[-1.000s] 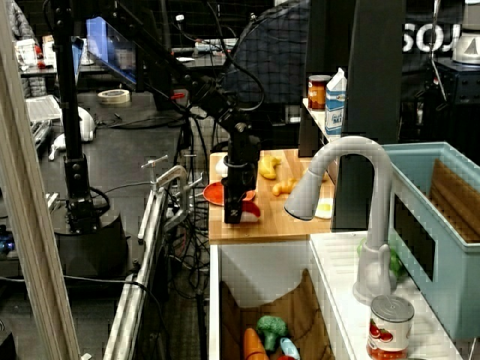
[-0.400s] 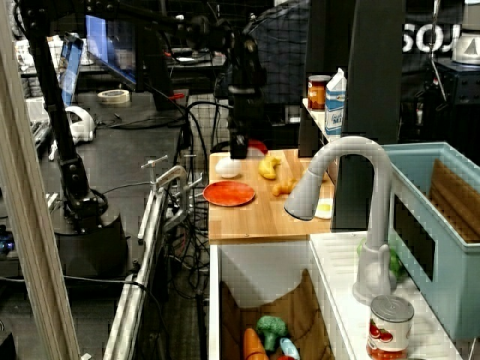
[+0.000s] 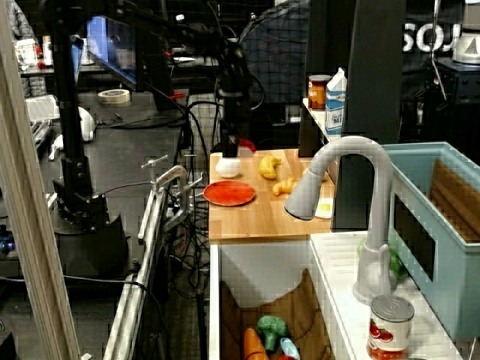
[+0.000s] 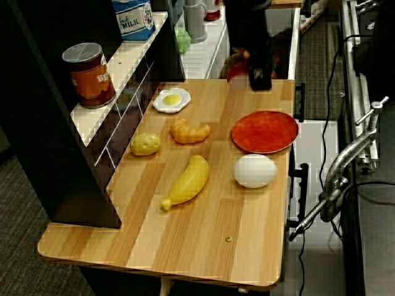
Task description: Put sushi on plate
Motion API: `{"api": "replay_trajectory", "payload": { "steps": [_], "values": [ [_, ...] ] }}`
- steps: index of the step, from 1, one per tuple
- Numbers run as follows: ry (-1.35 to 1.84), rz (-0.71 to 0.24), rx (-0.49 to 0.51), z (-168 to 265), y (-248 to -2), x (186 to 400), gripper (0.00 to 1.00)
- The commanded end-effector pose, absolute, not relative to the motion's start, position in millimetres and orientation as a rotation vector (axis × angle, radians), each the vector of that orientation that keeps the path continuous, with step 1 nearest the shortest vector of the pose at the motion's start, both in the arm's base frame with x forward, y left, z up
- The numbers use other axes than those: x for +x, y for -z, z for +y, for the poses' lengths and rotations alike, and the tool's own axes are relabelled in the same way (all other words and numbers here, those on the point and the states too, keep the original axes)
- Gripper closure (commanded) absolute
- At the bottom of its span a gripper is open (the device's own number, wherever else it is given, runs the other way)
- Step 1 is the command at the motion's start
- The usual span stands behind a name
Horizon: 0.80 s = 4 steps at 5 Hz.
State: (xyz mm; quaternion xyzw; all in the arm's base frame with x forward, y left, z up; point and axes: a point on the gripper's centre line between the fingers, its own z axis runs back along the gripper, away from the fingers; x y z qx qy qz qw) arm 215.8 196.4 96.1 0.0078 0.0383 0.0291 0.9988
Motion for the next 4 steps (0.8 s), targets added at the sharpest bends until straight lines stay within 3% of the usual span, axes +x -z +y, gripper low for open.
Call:
{"api": "replay_trajectory", "payload": {
  "steps": [1,2,4],
  "values": [
    [-0.064,0.061,0.068,203.6,-93.8,214.2,1.0],
    [-0.064,0.061,0.068,203.6,-93.8,214.2,0.0],
    [-0.064,0.061,0.068,203.6,-93.8,214.2,0.0]
  ]
}}
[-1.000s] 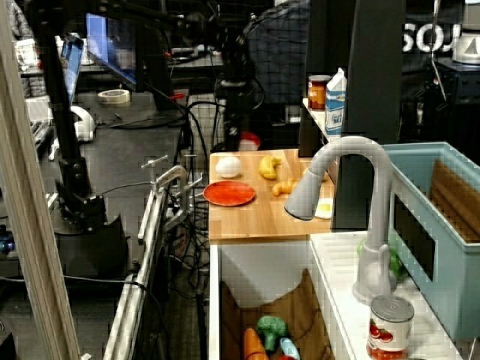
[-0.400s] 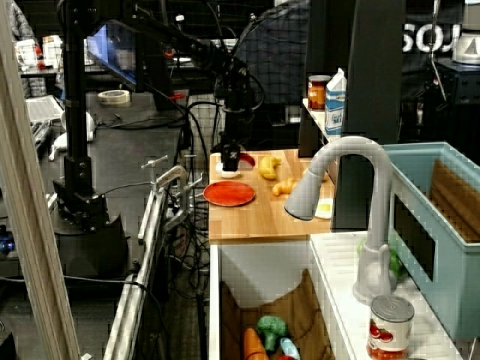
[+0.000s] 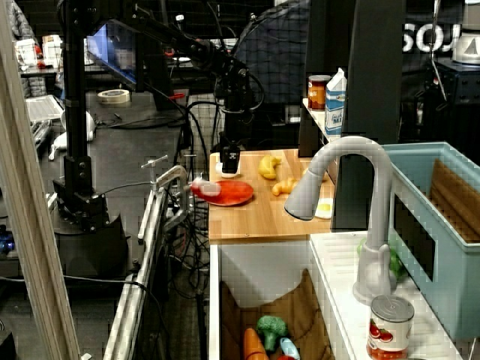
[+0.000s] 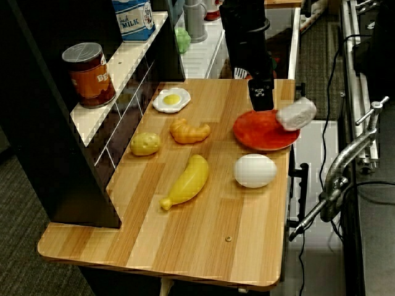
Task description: Put sushi on plate
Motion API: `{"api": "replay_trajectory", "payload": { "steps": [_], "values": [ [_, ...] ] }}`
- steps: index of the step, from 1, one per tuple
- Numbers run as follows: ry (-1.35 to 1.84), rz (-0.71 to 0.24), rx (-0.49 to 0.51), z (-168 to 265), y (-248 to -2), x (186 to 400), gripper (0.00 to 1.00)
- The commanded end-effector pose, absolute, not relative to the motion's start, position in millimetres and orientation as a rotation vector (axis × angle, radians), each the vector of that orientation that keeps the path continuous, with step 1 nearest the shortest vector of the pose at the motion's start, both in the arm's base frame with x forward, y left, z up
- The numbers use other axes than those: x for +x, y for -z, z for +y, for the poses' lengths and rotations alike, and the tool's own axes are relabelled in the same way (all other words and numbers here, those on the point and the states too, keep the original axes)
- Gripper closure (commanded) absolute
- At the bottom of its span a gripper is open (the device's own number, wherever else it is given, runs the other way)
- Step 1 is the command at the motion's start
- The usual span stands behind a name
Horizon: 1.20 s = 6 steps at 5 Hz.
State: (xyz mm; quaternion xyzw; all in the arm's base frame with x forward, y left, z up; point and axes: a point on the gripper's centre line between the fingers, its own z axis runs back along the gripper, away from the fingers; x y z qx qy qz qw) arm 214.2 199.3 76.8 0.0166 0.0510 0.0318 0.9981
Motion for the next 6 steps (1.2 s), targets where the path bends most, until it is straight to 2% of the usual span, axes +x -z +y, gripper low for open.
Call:
{"api": "replay_trajectory", "payload": {
  "steps": [1,5,6],
  "values": [
    [-0.064,0.061,0.068,203.6,-93.8,214.2,0.0],
    [-0.064,0.061,0.068,203.6,-93.8,214.2,0.0],
    [-0.095,0.049,0.006,168.5,-143.6,251.5,0.0]
  ]
}}
